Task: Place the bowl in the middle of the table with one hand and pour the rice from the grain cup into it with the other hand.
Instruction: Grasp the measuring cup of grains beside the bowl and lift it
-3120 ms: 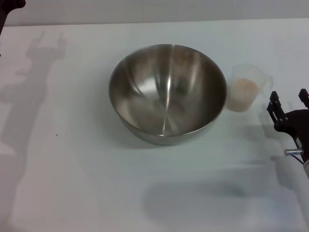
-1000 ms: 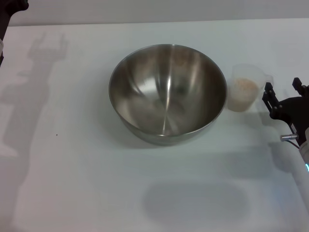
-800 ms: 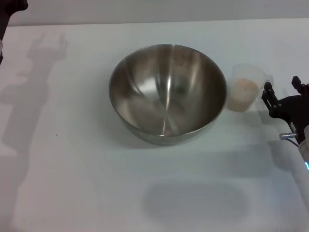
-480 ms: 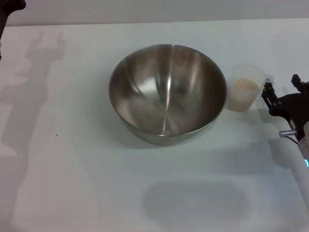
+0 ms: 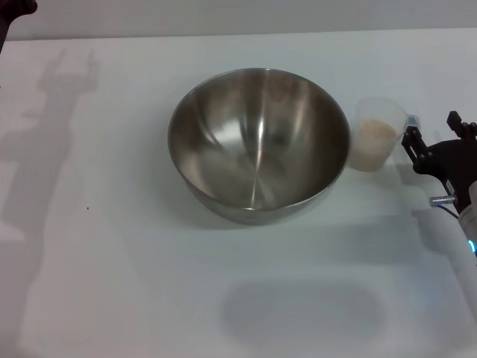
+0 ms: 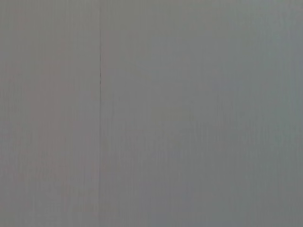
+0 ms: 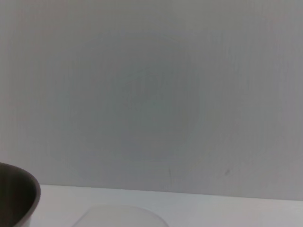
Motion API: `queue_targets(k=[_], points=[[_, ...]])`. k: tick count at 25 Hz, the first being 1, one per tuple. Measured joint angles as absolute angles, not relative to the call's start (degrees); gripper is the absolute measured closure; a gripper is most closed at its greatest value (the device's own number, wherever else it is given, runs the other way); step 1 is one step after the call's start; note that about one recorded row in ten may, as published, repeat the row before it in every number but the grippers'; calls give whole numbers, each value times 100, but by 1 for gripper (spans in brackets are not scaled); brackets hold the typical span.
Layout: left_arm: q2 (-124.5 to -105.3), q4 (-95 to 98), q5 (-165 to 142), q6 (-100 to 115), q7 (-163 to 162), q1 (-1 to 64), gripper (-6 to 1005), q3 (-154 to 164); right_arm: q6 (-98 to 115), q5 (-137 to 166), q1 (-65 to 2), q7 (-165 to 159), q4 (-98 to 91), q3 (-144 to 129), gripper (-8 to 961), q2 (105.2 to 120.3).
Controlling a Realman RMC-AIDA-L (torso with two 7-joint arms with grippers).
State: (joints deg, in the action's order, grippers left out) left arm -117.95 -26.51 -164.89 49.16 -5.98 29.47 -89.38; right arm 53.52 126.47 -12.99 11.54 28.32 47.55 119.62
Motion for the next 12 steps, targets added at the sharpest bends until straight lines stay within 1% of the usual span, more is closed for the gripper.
queue_targets(k=[9,12], points=[[-11795,-2654,-16496,4922,-598,2976,474,-8953,5274,12647,-1375,1129,2786,4754,282,11962],[-11795,-2655,-16497,4925,-598,2982,474,-8956,5272,12647,-1378,1127,2785,4754,459,11962]])
